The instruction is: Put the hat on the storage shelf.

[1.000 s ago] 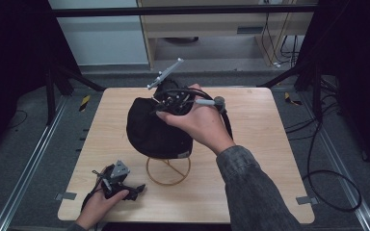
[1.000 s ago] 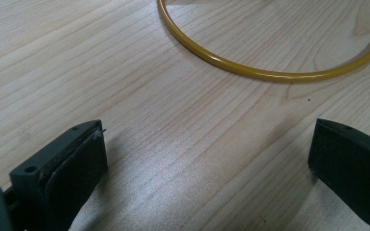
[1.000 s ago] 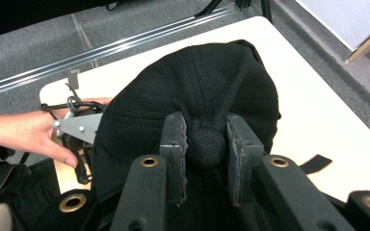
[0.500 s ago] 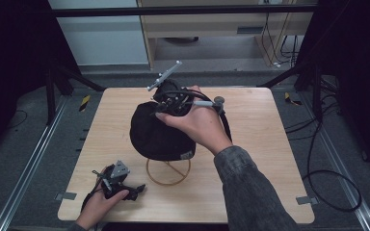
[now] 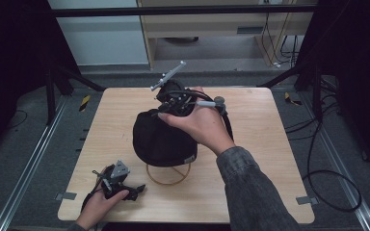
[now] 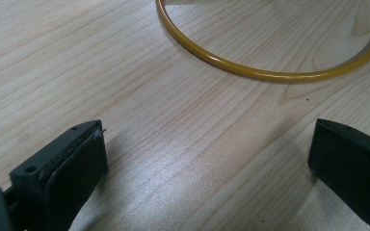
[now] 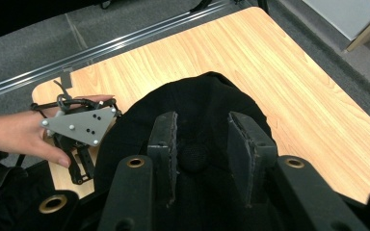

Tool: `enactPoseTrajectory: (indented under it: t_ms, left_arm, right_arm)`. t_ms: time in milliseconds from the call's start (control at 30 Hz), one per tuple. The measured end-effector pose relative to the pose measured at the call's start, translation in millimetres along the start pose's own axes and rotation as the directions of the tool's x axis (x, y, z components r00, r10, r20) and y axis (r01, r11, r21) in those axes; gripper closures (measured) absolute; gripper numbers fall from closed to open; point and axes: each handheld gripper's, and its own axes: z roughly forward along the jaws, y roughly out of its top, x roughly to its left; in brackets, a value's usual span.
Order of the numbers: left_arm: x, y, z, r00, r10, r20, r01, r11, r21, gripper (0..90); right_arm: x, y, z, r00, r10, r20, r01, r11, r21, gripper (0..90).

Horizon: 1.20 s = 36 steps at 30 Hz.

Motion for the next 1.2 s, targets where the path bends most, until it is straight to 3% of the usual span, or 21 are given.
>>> enactPoseTrajectory:
  t_ms: [567,967,1200]
  left_arm:
    - [0.0,0.0,0.0,1.0000,0.000,0.000,0.000,1.0000,0.000,0.0]
    - [-0.1,0.0,0.1,1.0000,0.000,-0.001,0.000,1.0000,0.000,0.0]
    - [-0.2,0.0,0.1,1.0000,-0.001,-0.001,0.001,1.0000,-0.001,0.0]
  right_arm:
    - [-2.5,-11.3,-23.4,0.9998,0.018,-0.009,-0.018,0.998,-0.058,65.9]
    - [-2.7,-29.8,-43.6,0.9996,0.028,0.004,-0.027,0.996,-0.079,64.7]
    - [-10.8,-43.7,-55.3,0.9976,0.062,0.031,-0.059,0.993,-0.103,57.9]
